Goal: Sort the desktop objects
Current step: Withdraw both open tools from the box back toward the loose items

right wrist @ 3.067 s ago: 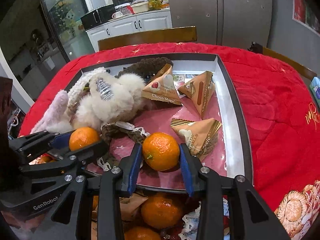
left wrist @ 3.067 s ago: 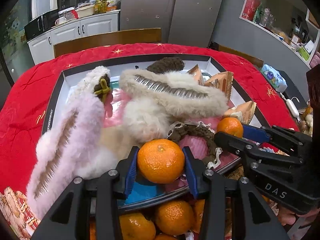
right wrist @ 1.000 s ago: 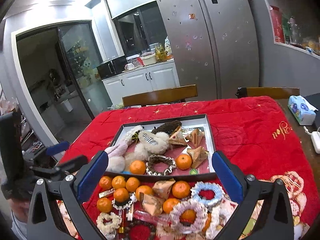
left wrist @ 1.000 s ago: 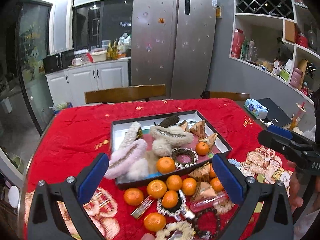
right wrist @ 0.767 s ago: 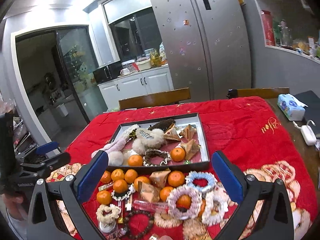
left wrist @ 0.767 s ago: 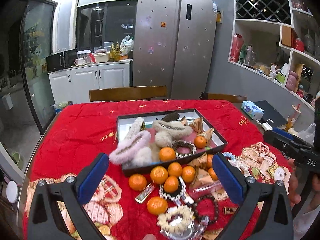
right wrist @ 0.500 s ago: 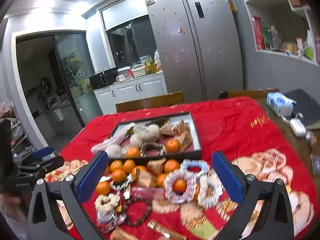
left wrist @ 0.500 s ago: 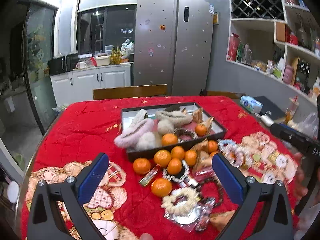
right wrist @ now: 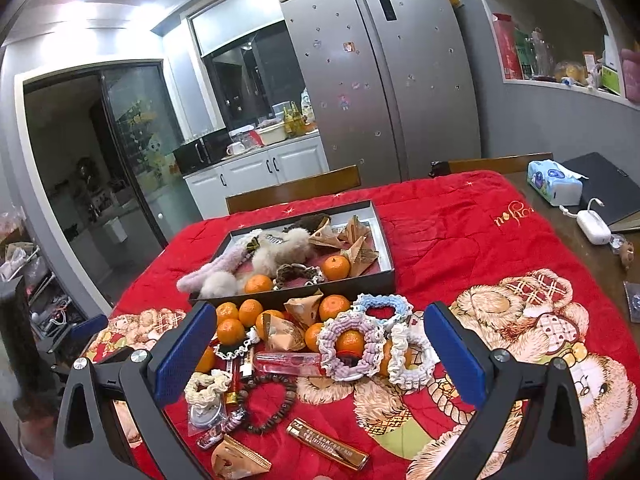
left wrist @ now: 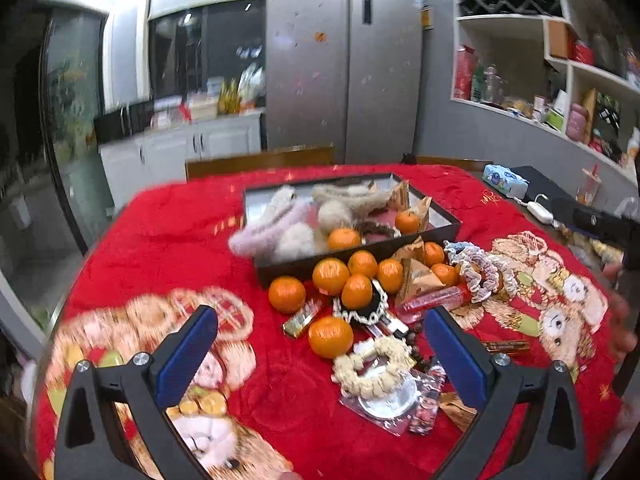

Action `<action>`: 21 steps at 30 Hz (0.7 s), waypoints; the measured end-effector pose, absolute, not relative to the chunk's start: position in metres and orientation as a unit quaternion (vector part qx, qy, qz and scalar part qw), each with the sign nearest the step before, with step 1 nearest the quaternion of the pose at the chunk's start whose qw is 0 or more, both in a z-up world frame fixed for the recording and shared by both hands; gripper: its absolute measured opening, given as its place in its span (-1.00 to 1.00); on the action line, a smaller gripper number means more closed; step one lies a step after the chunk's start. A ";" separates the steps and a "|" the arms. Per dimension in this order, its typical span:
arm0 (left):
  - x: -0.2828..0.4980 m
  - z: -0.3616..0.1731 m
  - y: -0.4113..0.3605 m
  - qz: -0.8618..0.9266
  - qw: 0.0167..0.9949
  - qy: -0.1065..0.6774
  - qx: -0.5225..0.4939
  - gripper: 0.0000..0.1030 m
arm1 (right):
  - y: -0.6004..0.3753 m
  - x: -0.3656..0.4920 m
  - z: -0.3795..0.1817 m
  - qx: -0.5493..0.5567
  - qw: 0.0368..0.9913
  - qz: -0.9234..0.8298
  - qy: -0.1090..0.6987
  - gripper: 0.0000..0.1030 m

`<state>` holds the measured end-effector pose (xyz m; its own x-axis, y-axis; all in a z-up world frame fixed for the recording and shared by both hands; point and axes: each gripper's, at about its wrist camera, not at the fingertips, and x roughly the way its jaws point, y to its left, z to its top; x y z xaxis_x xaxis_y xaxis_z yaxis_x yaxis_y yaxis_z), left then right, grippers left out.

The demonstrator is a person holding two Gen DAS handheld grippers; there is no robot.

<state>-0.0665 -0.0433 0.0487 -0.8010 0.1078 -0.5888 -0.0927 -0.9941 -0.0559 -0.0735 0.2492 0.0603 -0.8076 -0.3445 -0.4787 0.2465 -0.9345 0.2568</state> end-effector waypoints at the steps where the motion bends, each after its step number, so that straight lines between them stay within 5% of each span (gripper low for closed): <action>1: -0.070 0.046 -0.047 0.944 0.046 -0.028 -0.324 1.00 | 0.250 -0.073 0.060 0.268 0.157 -0.946 -0.091 1.00; 21: -0.118 0.014 -0.046 0.928 0.065 -0.073 -0.360 1.00 | 0.239 -0.105 0.023 0.323 0.178 -0.925 -0.089 1.00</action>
<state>-0.1178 -0.0456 0.0144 -0.7323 0.1728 -0.6587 -0.0674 -0.9809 -0.1825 -0.1052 0.2389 0.0233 -0.7283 -0.3870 -0.5655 0.2718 -0.9207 0.2800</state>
